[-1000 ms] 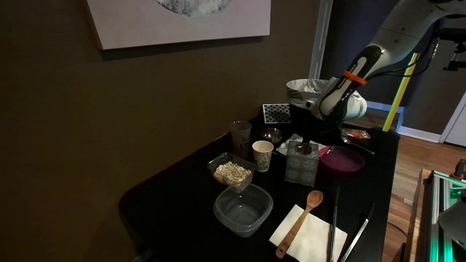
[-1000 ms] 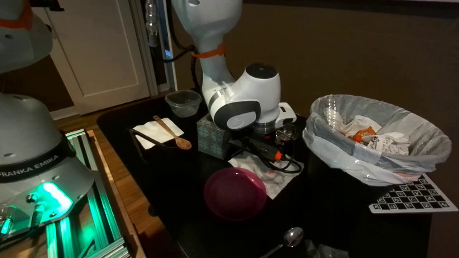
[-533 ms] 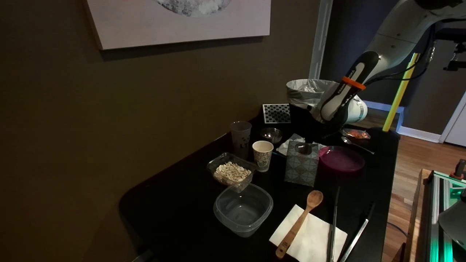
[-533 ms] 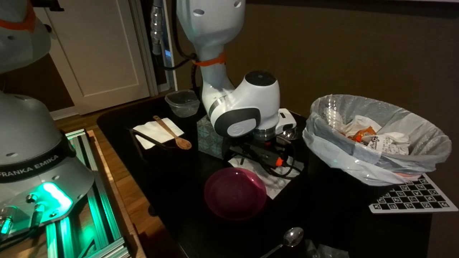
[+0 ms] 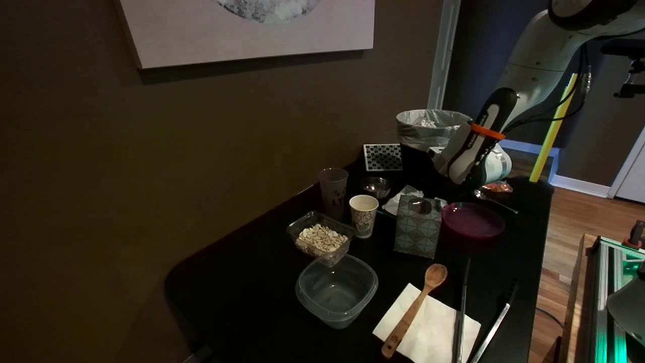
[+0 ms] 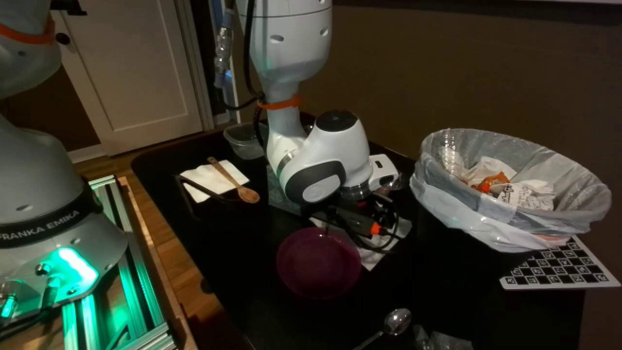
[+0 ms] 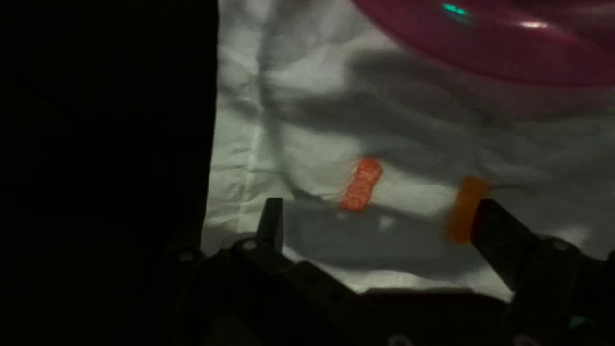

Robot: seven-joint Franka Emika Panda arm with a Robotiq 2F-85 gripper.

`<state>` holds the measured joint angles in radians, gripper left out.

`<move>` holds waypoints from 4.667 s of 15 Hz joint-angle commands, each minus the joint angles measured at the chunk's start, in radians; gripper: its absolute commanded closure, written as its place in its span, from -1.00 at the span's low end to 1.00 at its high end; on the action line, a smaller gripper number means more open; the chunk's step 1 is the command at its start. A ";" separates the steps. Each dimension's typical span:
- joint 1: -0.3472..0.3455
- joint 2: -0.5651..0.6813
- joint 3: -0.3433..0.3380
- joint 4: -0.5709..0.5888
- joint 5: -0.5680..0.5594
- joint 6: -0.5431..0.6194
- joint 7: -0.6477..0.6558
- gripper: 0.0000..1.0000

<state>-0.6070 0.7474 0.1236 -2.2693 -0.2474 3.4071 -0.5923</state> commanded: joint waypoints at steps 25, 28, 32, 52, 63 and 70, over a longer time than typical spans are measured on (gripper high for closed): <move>0.036 0.038 -0.023 0.090 -0.043 0.050 0.396 -1.00; 0.056 0.057 -0.037 0.113 -0.023 0.052 0.429 -1.00; 0.097 0.090 -0.070 0.145 0.026 0.062 0.469 -1.00; 0.211 0.091 -0.151 0.163 0.114 0.085 0.522 0.36; 0.241 -0.062 -0.132 0.037 0.116 -0.020 0.551 -0.72; 0.322 -0.165 -0.163 -0.029 0.206 -0.276 0.578 -1.00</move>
<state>-0.3360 0.6348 -0.0149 -2.2532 -0.0933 3.2219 -0.0449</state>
